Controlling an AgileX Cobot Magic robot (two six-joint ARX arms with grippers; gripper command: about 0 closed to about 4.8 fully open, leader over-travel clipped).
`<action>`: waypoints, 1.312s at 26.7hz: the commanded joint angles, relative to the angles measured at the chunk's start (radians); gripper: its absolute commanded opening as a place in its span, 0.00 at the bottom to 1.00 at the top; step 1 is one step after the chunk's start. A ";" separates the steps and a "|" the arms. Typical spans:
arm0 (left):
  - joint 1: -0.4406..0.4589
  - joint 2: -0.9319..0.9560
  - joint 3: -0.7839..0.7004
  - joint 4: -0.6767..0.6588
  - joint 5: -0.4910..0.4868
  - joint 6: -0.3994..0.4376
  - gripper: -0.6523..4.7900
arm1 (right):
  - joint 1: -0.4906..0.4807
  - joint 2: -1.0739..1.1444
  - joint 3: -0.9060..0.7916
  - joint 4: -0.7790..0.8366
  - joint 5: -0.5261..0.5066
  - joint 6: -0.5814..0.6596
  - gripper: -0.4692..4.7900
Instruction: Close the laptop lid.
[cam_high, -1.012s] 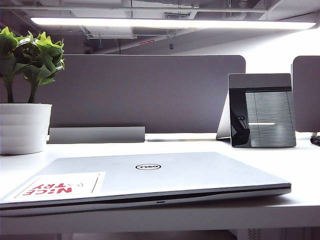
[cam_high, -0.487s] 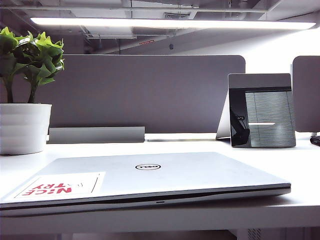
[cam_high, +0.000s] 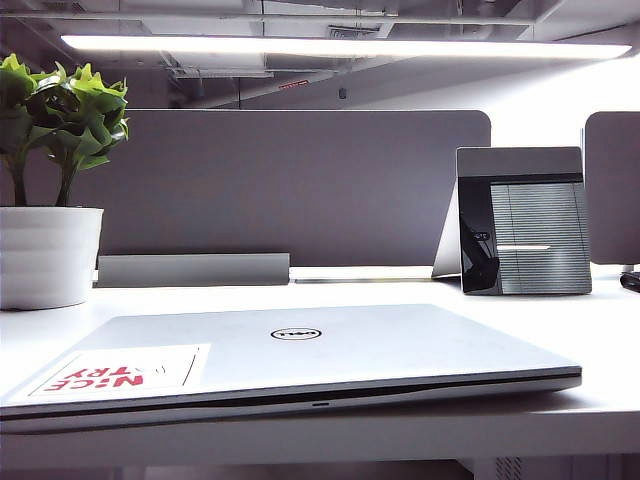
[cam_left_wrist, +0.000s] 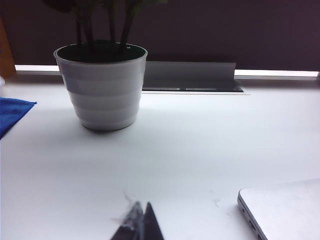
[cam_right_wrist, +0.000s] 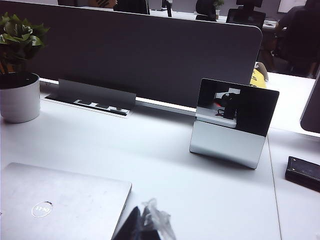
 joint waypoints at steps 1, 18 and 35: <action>0.000 0.000 0.001 0.024 -0.002 -0.005 0.11 | 0.000 0.001 0.004 0.010 -0.001 -0.003 0.08; 0.000 0.000 0.001 0.041 0.000 -0.005 0.11 | 0.000 0.001 0.004 0.010 -0.001 -0.003 0.08; 0.000 0.000 0.001 0.041 0.000 -0.005 0.11 | 0.000 0.001 0.004 0.010 -0.001 -0.003 0.08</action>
